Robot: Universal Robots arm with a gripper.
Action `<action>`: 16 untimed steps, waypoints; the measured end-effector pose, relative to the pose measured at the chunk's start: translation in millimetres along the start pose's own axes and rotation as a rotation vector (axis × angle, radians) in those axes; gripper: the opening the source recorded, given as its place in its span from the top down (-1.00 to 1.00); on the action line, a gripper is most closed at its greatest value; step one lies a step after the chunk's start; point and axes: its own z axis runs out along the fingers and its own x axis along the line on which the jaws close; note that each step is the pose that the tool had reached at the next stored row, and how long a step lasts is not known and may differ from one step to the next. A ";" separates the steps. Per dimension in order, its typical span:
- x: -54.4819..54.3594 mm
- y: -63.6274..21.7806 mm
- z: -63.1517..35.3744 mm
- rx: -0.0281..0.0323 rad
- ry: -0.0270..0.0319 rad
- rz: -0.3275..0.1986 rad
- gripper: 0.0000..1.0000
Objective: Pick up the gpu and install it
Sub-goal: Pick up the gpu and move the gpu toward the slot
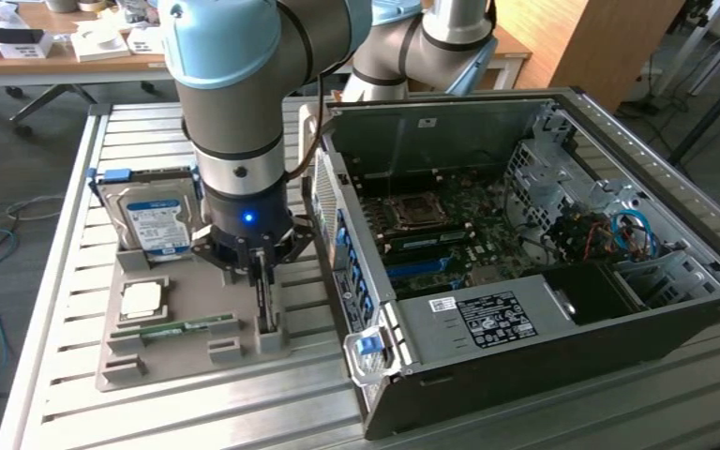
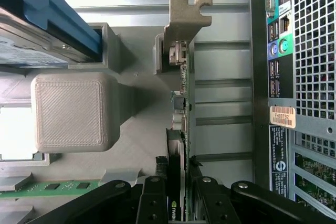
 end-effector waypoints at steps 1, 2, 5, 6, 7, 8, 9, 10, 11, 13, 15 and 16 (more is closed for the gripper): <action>0.0 0.0 0.1 -0.0002 0.0002 -0.005 0.47; -0.1 0.0 0.2 -0.0005 0.0003 -0.011 0.47; -0.1 0.0 0.2 -0.0008 0.0006 -0.019 0.47; -0.1 0.0 0.2 -0.0009 0.0006 -0.019 0.47; -0.1 0.0 0.2 -0.0009 0.0007 -0.019 0.47; -0.1 0.0 0.2 -0.0009 0.0007 -0.019 0.47; -0.1 0.0 0.2 -0.0009 0.0006 -0.019 0.47; -0.1 0.1 -0.1 -0.0012 0.0003 -0.019 0.47; -0.2 0.2 -0.7 -0.0018 -0.0001 -0.019 0.47; -0.2 0.2 -4.2 -0.0008 0.0007 -0.019 0.47; -0.3 0.4 -8.4 -0.0010 0.0005 -0.019 0.47; -0.4 0.5 -10.6 -0.0009 0.0006 -0.019 0.47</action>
